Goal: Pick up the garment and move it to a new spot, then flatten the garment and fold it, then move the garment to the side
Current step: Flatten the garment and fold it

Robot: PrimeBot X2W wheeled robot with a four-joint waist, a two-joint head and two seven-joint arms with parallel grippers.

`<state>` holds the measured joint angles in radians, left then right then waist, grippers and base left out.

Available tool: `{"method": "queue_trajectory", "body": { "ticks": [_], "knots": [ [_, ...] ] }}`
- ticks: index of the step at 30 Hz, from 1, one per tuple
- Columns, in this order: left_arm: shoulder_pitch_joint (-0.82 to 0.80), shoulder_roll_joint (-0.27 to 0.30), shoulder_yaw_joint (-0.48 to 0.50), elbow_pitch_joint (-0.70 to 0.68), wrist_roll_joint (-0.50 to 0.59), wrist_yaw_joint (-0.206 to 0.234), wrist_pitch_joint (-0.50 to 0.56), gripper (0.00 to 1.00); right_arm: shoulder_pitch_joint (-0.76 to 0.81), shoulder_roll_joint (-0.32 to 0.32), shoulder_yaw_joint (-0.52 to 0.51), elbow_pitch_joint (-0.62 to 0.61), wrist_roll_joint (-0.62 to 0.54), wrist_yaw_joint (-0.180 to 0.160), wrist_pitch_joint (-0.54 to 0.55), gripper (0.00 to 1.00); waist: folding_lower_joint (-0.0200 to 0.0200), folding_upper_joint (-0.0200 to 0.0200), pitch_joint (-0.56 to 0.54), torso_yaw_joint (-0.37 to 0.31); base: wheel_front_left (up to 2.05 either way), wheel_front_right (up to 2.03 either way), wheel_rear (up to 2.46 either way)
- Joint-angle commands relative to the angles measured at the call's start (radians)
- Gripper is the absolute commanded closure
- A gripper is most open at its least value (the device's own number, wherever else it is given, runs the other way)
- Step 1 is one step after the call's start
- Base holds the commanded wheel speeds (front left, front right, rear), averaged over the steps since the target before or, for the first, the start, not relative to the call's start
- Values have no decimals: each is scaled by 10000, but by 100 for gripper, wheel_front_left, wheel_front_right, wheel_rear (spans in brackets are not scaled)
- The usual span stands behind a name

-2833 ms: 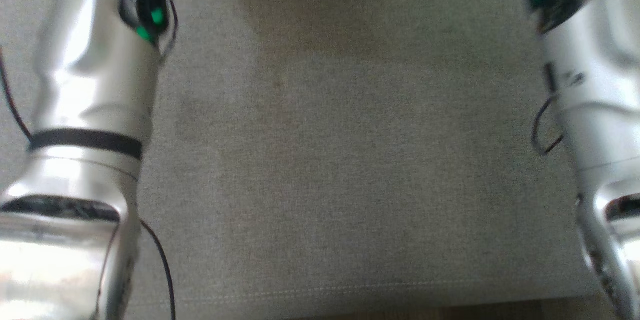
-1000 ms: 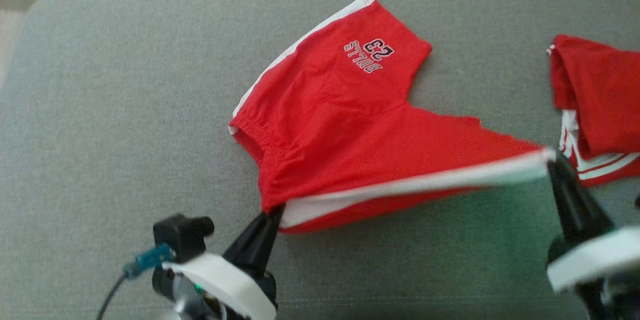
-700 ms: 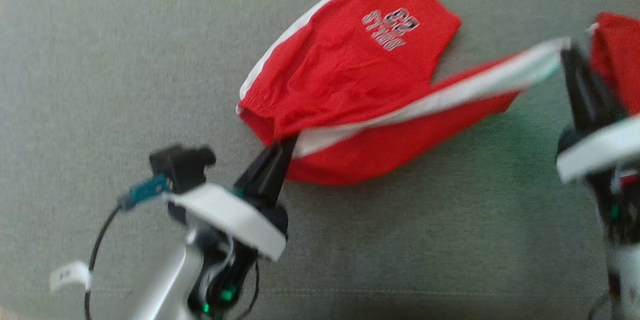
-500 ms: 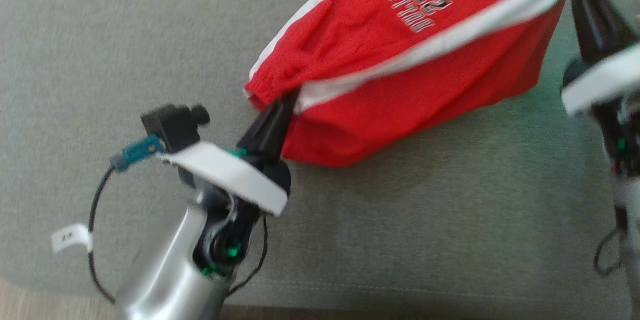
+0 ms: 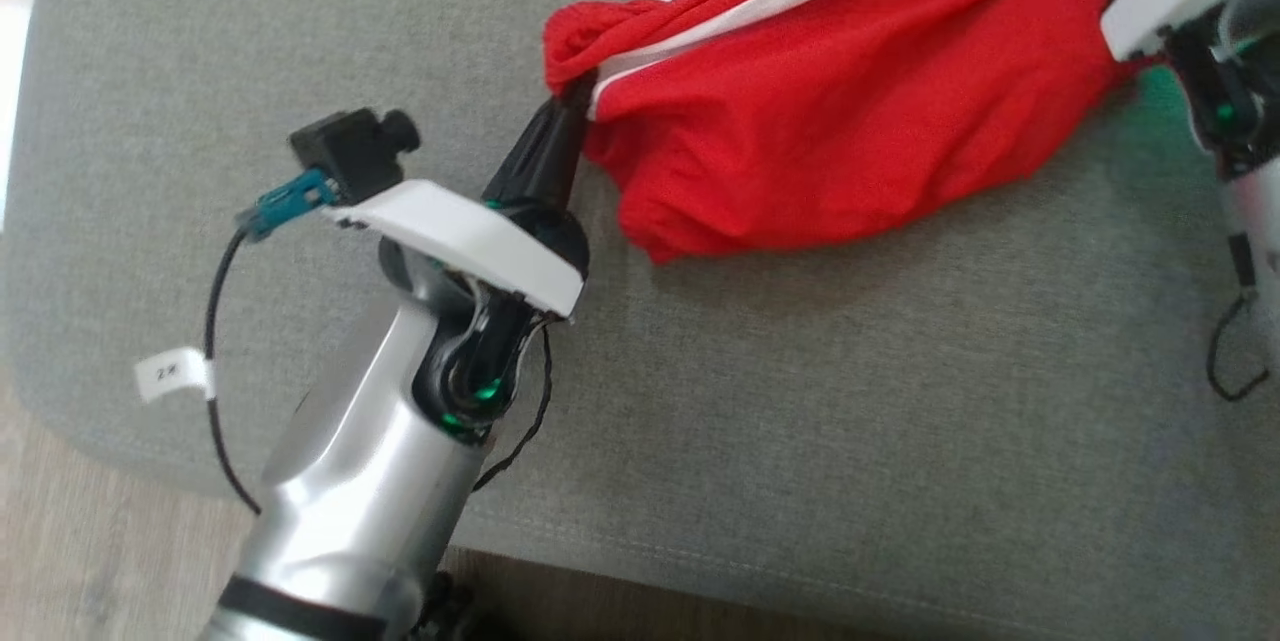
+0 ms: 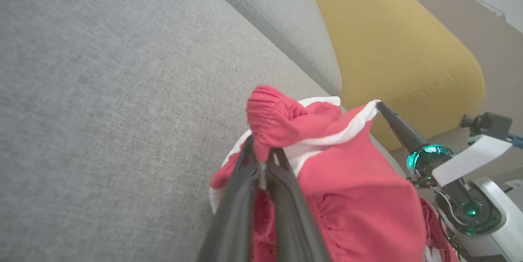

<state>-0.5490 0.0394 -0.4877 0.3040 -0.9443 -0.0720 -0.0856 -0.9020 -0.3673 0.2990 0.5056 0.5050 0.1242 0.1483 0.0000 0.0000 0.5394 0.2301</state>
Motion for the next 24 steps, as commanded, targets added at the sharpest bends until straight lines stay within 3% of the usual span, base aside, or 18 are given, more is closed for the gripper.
{"method": "queue_trajectory", "body": {
  "ticks": [1,8,10,11,12,13,14,15,16,20,24],
  "knots": [
    [-395,123,121,73,-97,-120,-166,100,-369,-27,353,102,167,65,-265,100,0,0,113,118,0,0,0],
    [-990,112,-375,1112,-399,-214,-611,100,-1231,43,1347,1417,567,65,-1084,100,0,0,238,143,0,0,0],
    [-1042,111,-447,1225,-453,-217,-679,95,-1312,41,1464,1580,632,65,-1210,100,0,0,239,152,0,0,0],
    [-1124,111,-577,1459,-561,-211,-794,75,-1443,29,1684,1926,741,65,-1432,95,0,0,231,174,0,0,0],
    [-1124,111,-577,1459,-561,-211,-794,75,-1443,29,1684,1926,741,65,-1432,95,0,0,231,174,0,0,0],
    [-1163,111,-637,1565,-604,-210,-848,66,-1507,19,1790,2068,775,65,-1572,62,0,0,225,187,0,0,0],
    [-1197,110,-705,1666,-636,-212,-895,59,-1558,20,1887,2196,839,65,-1711,10,0,0,212,199,0,0,0],
    [-1216,110,-767,1759,-689,-216,-931,4,-1596,31,1985,2325,915,65,-1819,0,0,0,196,203,0,0,0],
    [-1232,110,-826,1847,-722,-213,-968,0,-1630,33,2083,2428,982,65,-1950,0,0,0,178,202,0,0,0],
    [-1173,110,-1037,2113,-674,-166,-1179,0,-1557,-67,2533,2646,1047,65,-2665,0,0,0,-29,143,0,0,0],
    [-904,289,-1064,2132,-6,267,-1551,0,-1240,-256,2644,2639,741,65,-3580,0,0,0,-375,-54,0,0,0]
  ]
}}
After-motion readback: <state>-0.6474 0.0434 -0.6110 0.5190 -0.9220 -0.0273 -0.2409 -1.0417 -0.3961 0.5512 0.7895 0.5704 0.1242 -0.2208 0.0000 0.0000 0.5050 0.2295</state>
